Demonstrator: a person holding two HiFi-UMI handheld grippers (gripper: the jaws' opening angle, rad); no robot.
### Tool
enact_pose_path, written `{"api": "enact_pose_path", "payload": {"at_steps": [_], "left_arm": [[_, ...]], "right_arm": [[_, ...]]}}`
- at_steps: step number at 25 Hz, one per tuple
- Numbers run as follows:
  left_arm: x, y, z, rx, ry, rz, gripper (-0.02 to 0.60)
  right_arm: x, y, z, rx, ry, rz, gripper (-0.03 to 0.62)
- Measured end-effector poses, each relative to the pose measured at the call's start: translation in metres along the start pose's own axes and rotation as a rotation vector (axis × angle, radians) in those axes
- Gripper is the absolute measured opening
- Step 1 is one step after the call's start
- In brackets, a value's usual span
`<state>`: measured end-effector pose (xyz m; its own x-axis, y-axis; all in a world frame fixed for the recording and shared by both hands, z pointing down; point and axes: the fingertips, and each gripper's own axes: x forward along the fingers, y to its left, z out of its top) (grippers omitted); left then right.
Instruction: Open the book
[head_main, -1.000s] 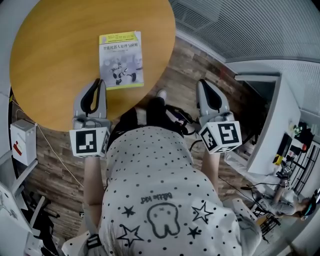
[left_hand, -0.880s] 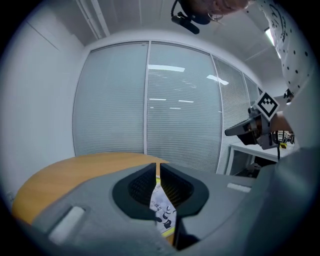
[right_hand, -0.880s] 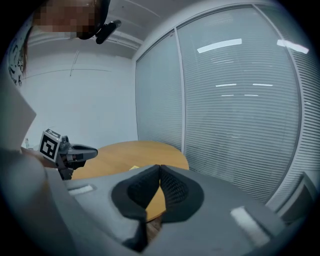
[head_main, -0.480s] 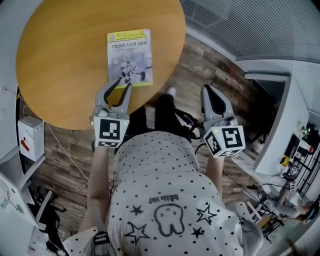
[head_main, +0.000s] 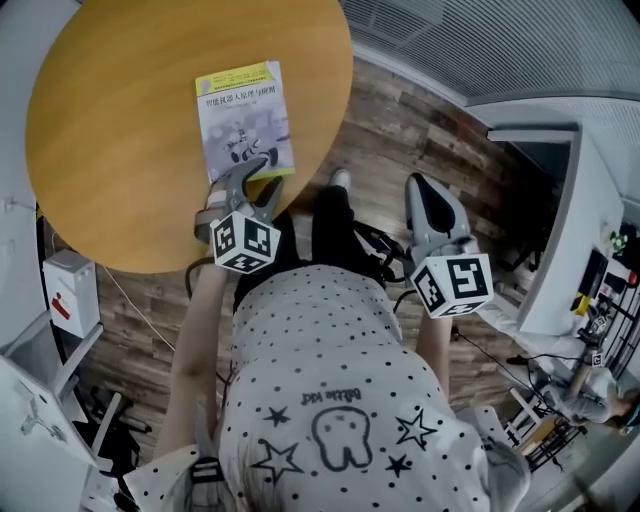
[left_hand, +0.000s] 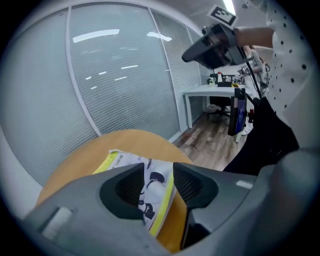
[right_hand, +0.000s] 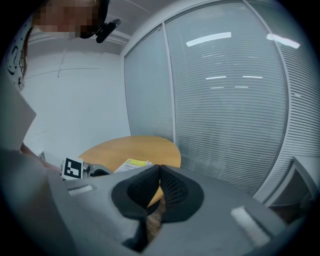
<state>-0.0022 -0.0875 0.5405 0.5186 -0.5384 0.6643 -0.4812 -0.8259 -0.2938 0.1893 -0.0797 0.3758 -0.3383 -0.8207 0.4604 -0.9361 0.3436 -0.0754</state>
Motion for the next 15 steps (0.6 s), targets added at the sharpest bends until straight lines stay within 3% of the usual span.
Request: {"api": "enact_pose_path", "payload": {"at_steps": [6, 15], "left_arm": [[0.037, -0.025, -0.023, 0.075, 0.087, -0.102, 0.192], [0.059, -0.028, -0.024, 0.1, 0.138, -0.139, 0.199]], "right_arm": [[-0.004, -0.013, -0.004, 0.011, 0.009, -0.032, 0.005], [-0.007, -0.023, -0.002, 0.019, 0.008, -0.047, 0.003]]}}
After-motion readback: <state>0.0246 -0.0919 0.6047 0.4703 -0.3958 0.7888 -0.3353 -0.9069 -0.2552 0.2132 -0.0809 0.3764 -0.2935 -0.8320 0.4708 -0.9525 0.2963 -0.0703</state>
